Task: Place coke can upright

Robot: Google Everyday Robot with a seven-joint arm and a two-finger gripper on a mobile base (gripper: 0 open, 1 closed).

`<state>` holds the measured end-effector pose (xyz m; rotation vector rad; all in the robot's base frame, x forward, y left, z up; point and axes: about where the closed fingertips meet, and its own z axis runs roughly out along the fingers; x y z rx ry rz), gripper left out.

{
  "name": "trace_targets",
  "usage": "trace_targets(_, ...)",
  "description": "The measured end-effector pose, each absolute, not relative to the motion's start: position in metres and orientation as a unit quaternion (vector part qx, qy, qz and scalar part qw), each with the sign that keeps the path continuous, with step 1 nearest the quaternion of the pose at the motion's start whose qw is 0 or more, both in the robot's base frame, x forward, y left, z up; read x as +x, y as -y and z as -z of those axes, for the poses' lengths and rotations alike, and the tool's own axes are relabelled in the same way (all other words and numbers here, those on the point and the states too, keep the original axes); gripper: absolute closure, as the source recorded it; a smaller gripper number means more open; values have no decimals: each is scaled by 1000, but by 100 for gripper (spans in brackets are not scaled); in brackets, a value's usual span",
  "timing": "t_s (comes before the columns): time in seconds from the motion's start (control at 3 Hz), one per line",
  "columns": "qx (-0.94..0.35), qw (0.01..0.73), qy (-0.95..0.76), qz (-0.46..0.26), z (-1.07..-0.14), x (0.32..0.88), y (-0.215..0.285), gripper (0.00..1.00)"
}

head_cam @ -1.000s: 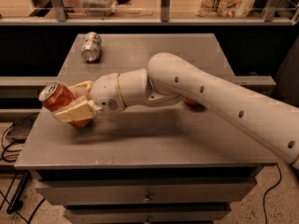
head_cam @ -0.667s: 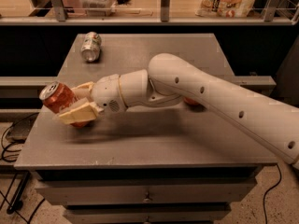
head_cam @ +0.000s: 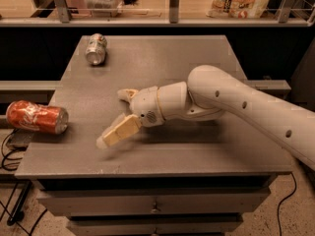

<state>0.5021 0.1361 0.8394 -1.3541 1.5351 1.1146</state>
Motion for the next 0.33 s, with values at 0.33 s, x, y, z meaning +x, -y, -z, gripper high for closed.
trace_targets(0.33, -534, 394, -605, -439, -839, 502, -136, 0)
